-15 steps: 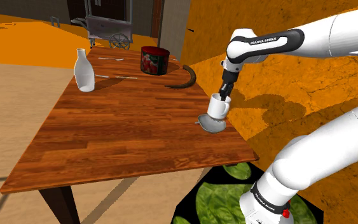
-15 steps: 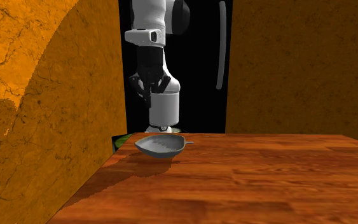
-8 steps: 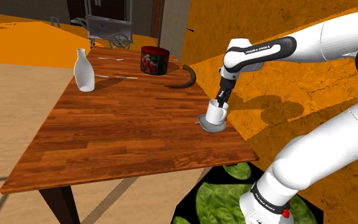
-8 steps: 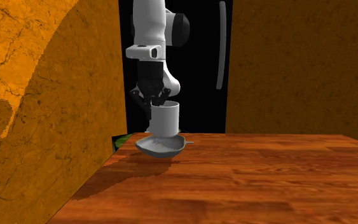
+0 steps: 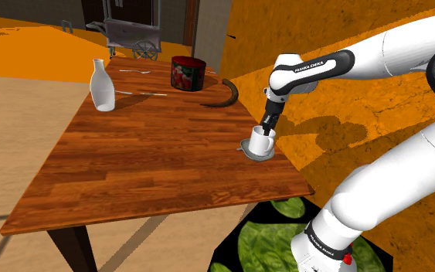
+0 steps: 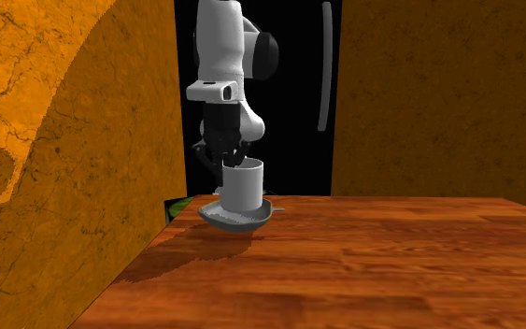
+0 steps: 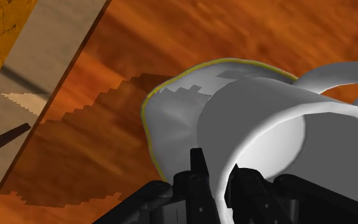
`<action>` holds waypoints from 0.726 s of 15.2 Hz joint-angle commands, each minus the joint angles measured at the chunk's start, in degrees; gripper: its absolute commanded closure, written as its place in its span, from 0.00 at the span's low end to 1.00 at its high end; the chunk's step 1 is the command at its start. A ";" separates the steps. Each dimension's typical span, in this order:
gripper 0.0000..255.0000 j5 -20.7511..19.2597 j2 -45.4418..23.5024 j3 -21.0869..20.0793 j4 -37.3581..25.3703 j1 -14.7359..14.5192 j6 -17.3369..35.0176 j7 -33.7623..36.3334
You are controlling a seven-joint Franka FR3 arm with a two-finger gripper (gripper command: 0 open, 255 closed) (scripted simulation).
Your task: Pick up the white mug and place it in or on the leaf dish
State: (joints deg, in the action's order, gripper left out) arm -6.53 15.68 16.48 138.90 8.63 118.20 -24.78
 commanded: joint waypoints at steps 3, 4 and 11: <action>1.00 0.00 -0.01 0.01 0.01 0.01 0.04 -0.01; 0.00 0.00 0.00 0.01 0.01 0.00 0.04 -0.01; 0.00 0.02 1.26 -0.35 -2.86 -0.08 -4.07 0.11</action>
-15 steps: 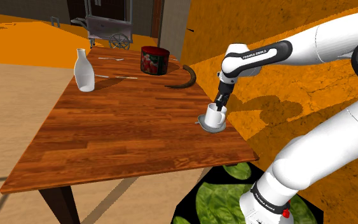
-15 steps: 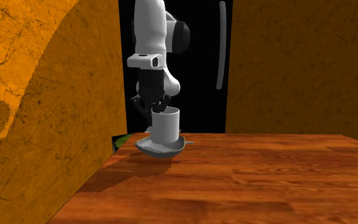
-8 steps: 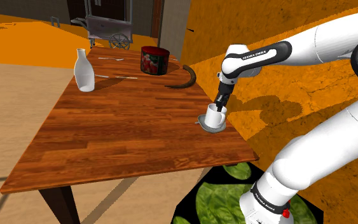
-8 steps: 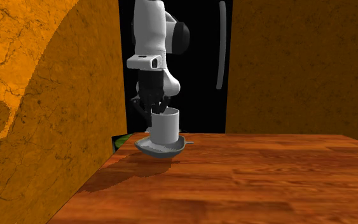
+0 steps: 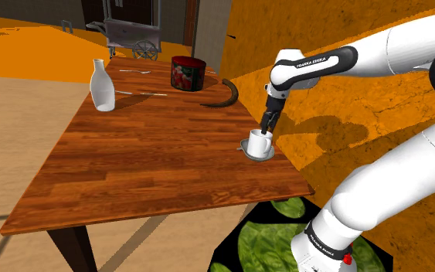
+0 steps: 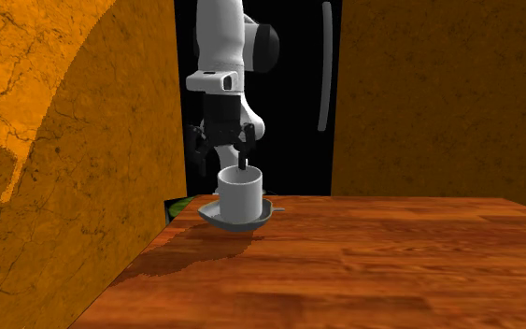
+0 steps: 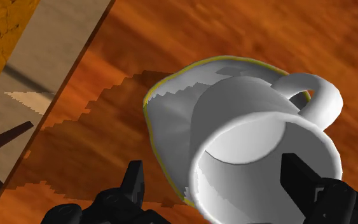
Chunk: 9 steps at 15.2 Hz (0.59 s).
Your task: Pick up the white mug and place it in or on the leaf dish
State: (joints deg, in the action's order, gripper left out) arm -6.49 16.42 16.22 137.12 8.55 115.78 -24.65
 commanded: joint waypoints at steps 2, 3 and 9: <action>0.00 0.05 1.33 -0.40 -3.87 -0.08 -5.25 0.03; 0.00 0.05 1.33 -0.40 -3.87 -0.08 -5.25 0.03; 0.00 0.05 1.33 -0.40 -3.87 -0.08 -5.25 0.03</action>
State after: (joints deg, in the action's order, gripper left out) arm -6.43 17.74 15.82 133.25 8.47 110.55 -24.62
